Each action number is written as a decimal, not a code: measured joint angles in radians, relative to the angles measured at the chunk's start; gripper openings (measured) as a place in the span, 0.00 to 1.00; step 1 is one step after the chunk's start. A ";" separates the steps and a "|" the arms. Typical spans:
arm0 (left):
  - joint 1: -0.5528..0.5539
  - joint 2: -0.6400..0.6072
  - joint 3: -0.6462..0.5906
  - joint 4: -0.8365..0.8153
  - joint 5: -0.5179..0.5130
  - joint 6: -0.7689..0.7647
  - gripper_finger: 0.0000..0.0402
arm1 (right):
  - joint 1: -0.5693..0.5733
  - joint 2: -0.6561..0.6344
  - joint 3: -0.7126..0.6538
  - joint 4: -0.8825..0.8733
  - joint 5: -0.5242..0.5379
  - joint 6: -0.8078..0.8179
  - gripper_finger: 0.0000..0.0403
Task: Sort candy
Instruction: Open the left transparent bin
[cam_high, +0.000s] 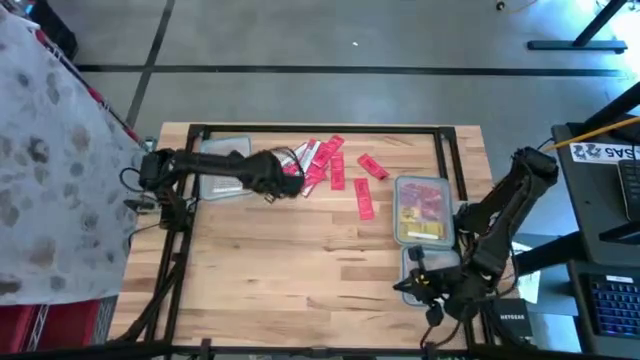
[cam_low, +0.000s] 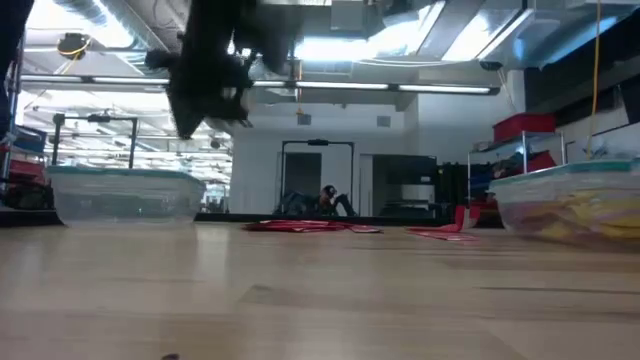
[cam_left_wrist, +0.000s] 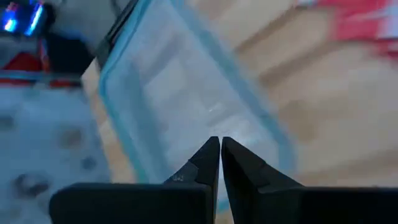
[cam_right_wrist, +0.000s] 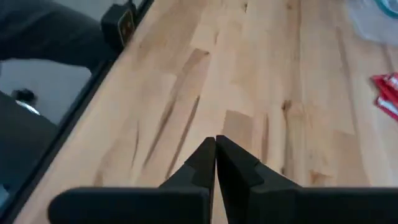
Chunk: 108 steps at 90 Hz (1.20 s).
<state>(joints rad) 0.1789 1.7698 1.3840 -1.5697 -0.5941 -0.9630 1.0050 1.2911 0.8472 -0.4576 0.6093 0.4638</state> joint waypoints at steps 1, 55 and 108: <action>0.013 0.001 -0.007 -0.001 0.000 0.000 0.01 | 0.000 0.000 -0.006 0.011 0.000 0.000 0.00; 0.014 -0.003 -0.180 0.230 0.301 0.218 0.00 | 0.002 0.000 -0.067 0.159 -0.039 -0.020 0.00; -0.639 0.007 0.067 0.604 0.158 0.187 0.00 | -0.296 0.012 -0.066 0.311 -0.217 -0.294 0.00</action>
<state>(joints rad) -0.4597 1.7763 1.4507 -0.9658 -0.4363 -0.7764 0.7091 1.3035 0.7811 -0.1464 0.3920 0.1699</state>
